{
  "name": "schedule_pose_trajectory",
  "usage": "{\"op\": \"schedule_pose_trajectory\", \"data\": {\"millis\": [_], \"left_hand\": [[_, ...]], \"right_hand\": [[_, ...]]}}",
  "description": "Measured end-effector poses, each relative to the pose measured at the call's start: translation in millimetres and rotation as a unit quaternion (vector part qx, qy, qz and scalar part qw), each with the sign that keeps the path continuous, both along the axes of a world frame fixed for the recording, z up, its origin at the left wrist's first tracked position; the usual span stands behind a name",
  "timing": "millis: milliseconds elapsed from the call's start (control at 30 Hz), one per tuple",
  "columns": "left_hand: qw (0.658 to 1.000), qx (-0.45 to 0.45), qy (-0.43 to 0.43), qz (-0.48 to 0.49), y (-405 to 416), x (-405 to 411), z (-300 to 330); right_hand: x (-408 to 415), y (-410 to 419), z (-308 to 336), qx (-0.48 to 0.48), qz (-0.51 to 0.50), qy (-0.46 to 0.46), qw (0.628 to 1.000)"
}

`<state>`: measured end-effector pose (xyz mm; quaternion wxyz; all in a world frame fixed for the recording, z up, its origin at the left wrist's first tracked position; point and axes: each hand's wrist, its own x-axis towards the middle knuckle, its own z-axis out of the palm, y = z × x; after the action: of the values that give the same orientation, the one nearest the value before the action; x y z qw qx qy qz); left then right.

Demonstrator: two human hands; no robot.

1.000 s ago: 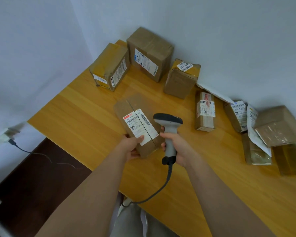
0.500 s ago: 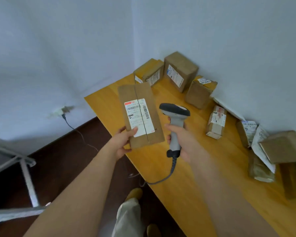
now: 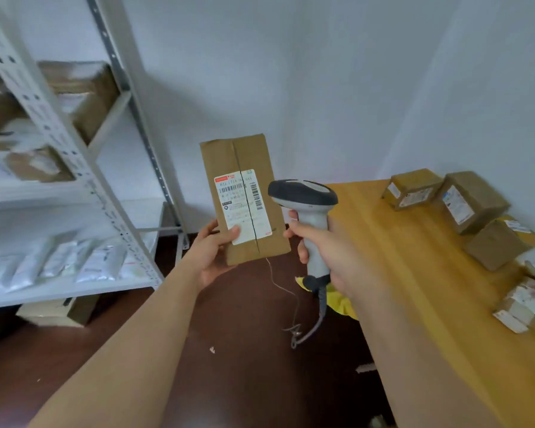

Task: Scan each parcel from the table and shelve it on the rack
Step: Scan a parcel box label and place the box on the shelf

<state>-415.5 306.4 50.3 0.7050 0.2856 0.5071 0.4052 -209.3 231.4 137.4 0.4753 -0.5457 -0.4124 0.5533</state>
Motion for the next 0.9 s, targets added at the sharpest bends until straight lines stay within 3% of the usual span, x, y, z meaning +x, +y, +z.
{"op": "schedule_pose_trajectory", "data": {"millis": [100,233,433,600,900], "left_hand": [[0.998,0.008,0.019,0.052,-27.2,-86.0,3.5],[0.992,0.003,0.023,0.121,-83.0,-257.0,3.6],[0.961,-0.015,0.042,0.275,-167.3,-483.7,11.7],[0.922,-0.009,-0.008,0.388,-189.7,-594.6,12.7],[0.890,-0.001,0.041,0.453,-152.1,-753.8,23.9]], "right_hand": [[-82.8,-0.3,4.7,0.009,0.058,-0.002,0.998],[-253.1,-10.6,-1.0,0.001,0.141,0.021,0.990],[-470.7,-35.9,5.4,-0.030,0.248,0.021,0.968],[-592.1,-38.9,7.7,-0.048,0.283,0.024,0.958],[-779.5,33.6,-6.1,-0.030,0.265,0.014,0.964]]}}
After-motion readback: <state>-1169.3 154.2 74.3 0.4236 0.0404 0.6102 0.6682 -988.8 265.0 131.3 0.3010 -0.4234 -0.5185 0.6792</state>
